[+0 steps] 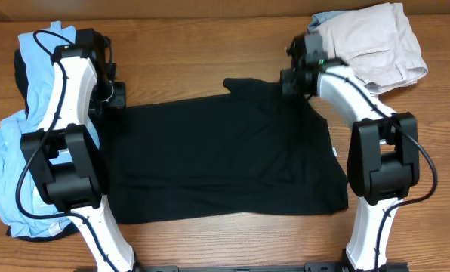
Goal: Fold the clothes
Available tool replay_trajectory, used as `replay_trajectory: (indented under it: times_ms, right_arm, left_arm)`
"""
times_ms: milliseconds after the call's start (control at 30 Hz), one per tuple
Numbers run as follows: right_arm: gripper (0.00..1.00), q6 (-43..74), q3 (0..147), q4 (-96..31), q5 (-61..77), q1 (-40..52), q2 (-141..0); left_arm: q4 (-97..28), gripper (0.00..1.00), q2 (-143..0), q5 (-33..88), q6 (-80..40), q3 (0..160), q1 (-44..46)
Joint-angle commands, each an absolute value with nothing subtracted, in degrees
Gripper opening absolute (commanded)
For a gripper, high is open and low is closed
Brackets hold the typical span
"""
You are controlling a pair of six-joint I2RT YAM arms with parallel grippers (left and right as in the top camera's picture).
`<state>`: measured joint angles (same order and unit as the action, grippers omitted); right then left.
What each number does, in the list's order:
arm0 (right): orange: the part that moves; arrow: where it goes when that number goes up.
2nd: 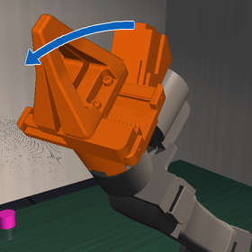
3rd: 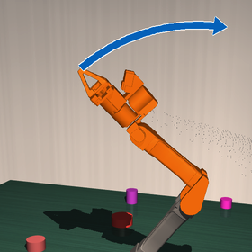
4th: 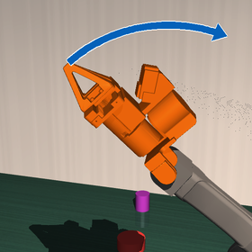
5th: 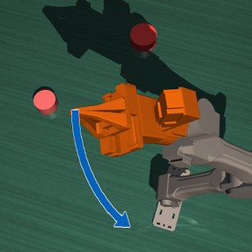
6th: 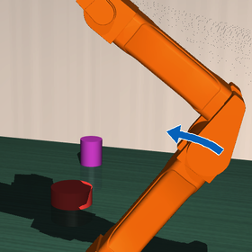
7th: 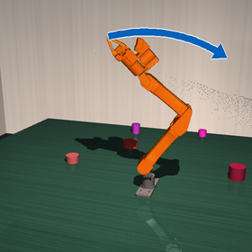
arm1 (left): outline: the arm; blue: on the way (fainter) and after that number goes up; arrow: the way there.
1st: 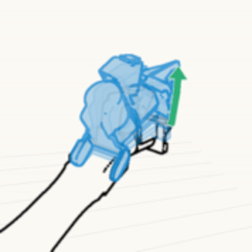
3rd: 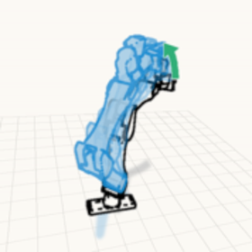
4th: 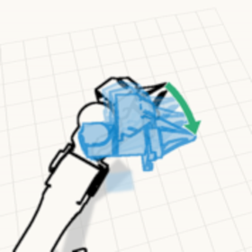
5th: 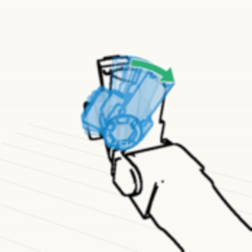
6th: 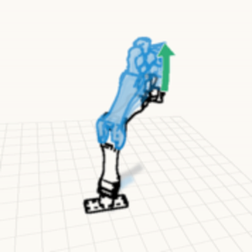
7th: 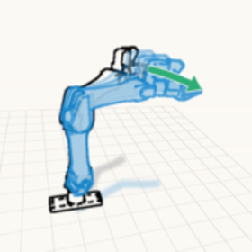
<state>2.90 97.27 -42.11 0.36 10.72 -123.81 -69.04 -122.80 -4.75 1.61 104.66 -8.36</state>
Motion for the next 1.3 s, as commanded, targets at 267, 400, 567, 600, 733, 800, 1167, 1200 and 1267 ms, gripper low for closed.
replay_trajectory:
  times_ms: [267, 400, 567, 600, 733, 800, 1167, 1200, 1267]
  right_arm:
    - [0.04, 3.2, 117.3, -72.03, 5.39, 7.94, -119.61]
    - [0.04, 3.2, 117.3, -79.09, 8.05, 6.98, -118.15]
    - [0.04, 3.33, 116.86, -86.24, 8.29, 6.5, -116.31]
    - [0.04, 3.97, 116.09, -87.09, 8.27, 6.5, -115.7]
    - [0.04, 6.17, 109.82, -88.31, 8.25, 6.35, -112.79]
    - [0.04, 7.64, 104.75, -87.18, 8.01, 6.22, -111.0]
    - [0.11, 11.7, 78.39, -79.07, 7.62, 3.49, -108.12]
    - [0.14, 11.86, 76.84, -78.22, 7.62, 2.5, -108.12]
    - [0.17, 11.77, 76.6, -77.58, 7.62, 1.21, -108.12]
  left_arm:
    - [-79.61, 0.04, -122.87, -4.23, -3.46, 114.15, -8.6]
    - [-83.18, 0.04, -122.87, -3.18, -3.44, 114.13, -8.6]
    - [-86.76, 0.04, -122.87, -3.09, -2.85, 113.91, -8.6]
    - [-87.31, 0.04, -122.87, -3.14, -2.66, 113.69, -8.6]
    - [-89.38, 0.04, -122.87, -2.94, -1.65, 111.66, -8.49]
    - [-89.97, 0.04, -122.87, -2.96, -1.02, 109.51, -8.19]
    - [-84.66, 0.04, -122.87, -1.98, 0.23, 90.7, -7.79]
    - [-83.68, 0.04, -122.87, -1.83, 0.23, 88.79, -7.79]
    - [-82.52, 0.04, -122.87, -1.8, 0.21, 87.37, -7.79]
